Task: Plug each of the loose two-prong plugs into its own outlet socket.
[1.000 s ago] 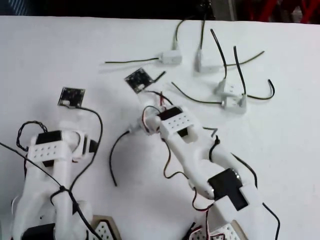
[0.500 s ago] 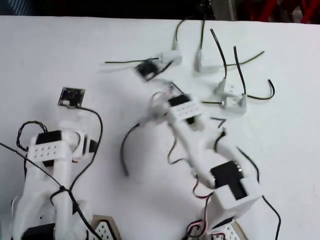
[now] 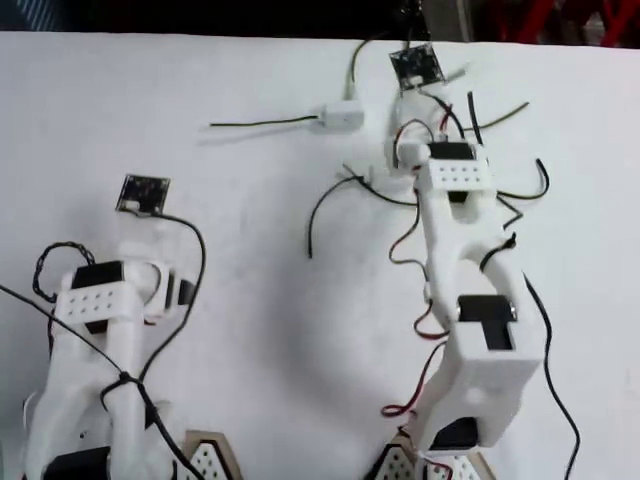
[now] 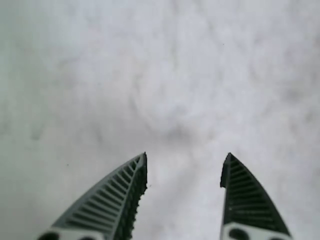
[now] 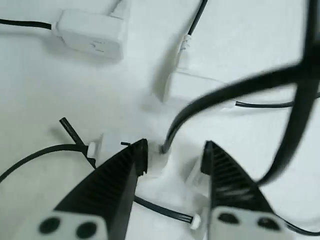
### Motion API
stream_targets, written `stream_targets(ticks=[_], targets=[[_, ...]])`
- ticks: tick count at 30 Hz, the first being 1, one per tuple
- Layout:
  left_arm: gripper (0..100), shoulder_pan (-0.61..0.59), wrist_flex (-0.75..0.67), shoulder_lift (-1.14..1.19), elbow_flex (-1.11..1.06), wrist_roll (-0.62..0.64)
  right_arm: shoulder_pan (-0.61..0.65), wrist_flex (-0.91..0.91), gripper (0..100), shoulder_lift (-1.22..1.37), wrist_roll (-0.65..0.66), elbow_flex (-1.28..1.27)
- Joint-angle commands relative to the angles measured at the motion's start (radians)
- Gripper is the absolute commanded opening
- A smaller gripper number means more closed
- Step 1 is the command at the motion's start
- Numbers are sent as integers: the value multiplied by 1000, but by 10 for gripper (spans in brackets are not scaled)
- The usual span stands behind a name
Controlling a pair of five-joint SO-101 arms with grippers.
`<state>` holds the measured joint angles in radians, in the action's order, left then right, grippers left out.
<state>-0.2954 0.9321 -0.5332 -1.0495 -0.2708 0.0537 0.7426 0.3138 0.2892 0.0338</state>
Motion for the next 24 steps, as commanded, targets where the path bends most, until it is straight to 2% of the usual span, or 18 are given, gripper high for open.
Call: stream_targets(ticks=[1, 8, 12, 17, 21, 24], targets=[[242, -10, -18, -30, -2, -9, -12, 153, 206, -24, 6, 147], [241, -7, -18, -36, -2, -8, -7, 486, 12, -170, 6, 227], [222, -4, -20, -38, -2, -8, -10, 648, 19, -265, 8, 226], [17, -2, -20, -39, 6, -14, -7, 826, 18, -386, 8, 226], [19, -2, -20, -41, 6, -12, -7, 972, 18, -467, 8, 212], [22, -2, -20, -73, 2, -9, -8, 972, 18, -544, 8, 86]])
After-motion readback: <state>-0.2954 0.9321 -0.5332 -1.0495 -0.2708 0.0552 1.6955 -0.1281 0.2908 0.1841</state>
